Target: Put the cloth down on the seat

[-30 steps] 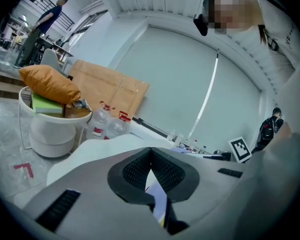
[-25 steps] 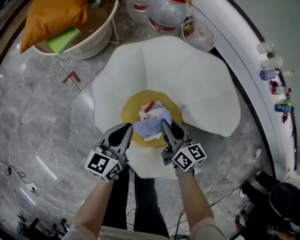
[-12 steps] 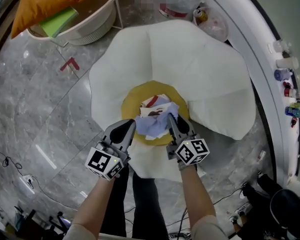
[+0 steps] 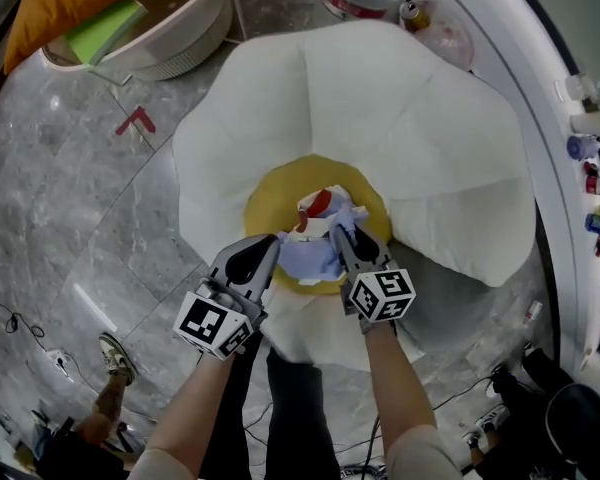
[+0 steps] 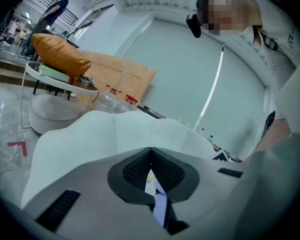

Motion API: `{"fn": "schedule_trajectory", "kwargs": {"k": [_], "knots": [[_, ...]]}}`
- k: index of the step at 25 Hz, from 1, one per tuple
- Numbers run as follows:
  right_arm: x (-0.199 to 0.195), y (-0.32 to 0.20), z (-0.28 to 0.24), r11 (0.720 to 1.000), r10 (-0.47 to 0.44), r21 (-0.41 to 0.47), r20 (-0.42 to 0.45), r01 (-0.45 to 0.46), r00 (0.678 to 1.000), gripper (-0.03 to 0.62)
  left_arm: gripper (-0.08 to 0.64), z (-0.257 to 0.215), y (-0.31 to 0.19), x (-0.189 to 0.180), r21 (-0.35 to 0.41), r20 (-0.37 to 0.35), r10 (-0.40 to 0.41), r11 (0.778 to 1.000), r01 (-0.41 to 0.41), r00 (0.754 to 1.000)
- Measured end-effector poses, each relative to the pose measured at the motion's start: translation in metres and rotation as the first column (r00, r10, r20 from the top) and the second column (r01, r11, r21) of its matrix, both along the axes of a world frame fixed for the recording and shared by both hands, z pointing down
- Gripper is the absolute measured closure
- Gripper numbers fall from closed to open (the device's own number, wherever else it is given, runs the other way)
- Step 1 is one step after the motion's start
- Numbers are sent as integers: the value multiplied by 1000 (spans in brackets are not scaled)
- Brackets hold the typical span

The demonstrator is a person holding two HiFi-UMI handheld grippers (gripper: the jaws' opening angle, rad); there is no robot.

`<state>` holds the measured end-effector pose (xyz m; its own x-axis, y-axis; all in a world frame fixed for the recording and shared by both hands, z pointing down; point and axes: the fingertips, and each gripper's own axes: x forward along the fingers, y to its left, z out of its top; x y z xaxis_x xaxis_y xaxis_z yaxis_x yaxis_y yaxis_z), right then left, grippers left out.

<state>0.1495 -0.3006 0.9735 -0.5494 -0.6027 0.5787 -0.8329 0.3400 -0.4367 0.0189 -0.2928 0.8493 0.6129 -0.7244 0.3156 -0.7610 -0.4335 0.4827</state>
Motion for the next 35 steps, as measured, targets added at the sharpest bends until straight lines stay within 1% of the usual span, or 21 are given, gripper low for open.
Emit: {"fn": "schedule_trajectory", "kwargs": {"k": [5,11,19,22,23,24,25,28,35], "knots": [[-9,-1,25,1000,-24,-14,-21,24,999,494,546,22,-1,-4,-2,2,4,1000,-4,1000],[-16,-5,42,999,-41,-18,-46,40,998,494,546,36,0,-12,-8,5,-6,1000,6,1000],[-21,-7,48,999,-52,1,-45,52,998,494,546,55,0,-14,-16,9,-12,1000,12,1000],[-23,-5,43,996,-82,15,-52,83,995,492,546,57,2,-10,-26,-3,-6,1000,6,1000],[-25,-4,40,994,-104,20,-62,105,993,476,546,56,3,-8,-27,-10,-3,1000,3,1000],[-27,-3,38,991,-126,24,-71,128,989,440,546,55,5,-6,-30,-14,1,1000,-1,1000],[-28,-2,35,989,-142,28,-79,145,987,420,546,53,6,-3,-34,-15,6,999,-6,1000],[-27,-2,27,989,-140,35,-90,144,986,383,546,48,13,0,-48,-8,12,999,-13,1000],[-14,6,8,992,-121,7,-109,123,987,374,546,26,25,5,-57,0,15,998,-15,1000]]}}
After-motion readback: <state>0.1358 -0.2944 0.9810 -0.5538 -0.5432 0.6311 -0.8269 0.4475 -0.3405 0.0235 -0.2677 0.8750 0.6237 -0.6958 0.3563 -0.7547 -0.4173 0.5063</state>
